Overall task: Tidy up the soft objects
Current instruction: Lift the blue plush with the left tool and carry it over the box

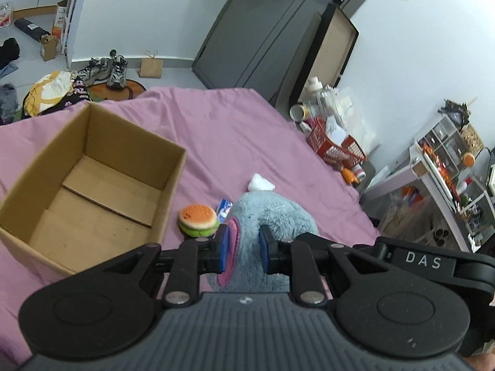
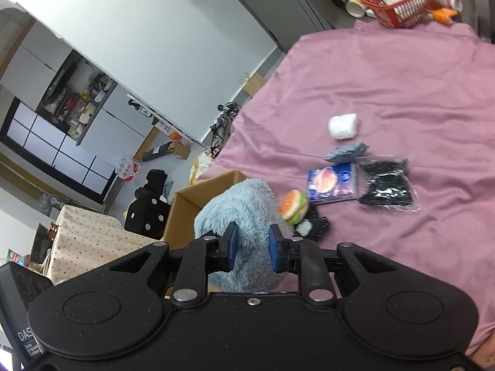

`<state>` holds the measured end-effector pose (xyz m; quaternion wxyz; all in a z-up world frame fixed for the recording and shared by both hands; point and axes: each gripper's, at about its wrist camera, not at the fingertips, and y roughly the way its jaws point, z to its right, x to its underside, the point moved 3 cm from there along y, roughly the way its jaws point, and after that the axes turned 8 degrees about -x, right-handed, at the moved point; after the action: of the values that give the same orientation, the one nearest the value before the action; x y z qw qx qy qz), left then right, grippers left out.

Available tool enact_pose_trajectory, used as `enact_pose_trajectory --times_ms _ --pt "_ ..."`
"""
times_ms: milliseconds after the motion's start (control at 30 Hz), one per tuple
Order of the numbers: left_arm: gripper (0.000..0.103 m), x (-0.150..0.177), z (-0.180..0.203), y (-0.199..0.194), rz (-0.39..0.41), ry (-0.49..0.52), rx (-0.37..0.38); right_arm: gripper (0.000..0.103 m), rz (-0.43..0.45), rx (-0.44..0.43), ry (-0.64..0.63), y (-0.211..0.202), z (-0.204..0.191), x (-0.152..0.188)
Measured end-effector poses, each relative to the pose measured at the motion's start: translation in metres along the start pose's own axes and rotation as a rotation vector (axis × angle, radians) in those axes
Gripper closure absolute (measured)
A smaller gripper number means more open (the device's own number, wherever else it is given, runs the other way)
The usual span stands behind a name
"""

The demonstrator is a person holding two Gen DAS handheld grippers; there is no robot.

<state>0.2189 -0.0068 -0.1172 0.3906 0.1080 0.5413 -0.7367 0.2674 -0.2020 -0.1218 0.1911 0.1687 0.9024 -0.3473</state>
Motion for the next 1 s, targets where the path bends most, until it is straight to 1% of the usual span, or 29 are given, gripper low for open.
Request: enact_pose_trajectory --times_ms 267,433,533,767,1000 --pt "0.084 -0.012 -0.020 -0.019 0.038 -0.037 0.008 0.082 0.013 0.006 -0.044 0.009 -0.034 0.003" --pt "0.084 -0.019 -0.041 -0.029 0.053 -0.066 0.004 0.082 0.010 0.001 -0.074 0.019 -0.056 0.010" --pt "0.084 -0.023 -0.056 -0.033 0.069 -0.100 0.002 0.082 0.008 -0.004 -0.087 0.028 -0.068 0.013" --pt "0.084 -0.030 -0.087 -0.035 0.085 -0.159 -0.011 0.082 -0.008 -0.013 -0.109 0.052 -0.089 0.020" --pt "0.084 -0.032 -0.119 -0.027 0.068 -0.225 -0.020 0.082 -0.028 -0.011 -0.115 0.076 -0.098 0.029"
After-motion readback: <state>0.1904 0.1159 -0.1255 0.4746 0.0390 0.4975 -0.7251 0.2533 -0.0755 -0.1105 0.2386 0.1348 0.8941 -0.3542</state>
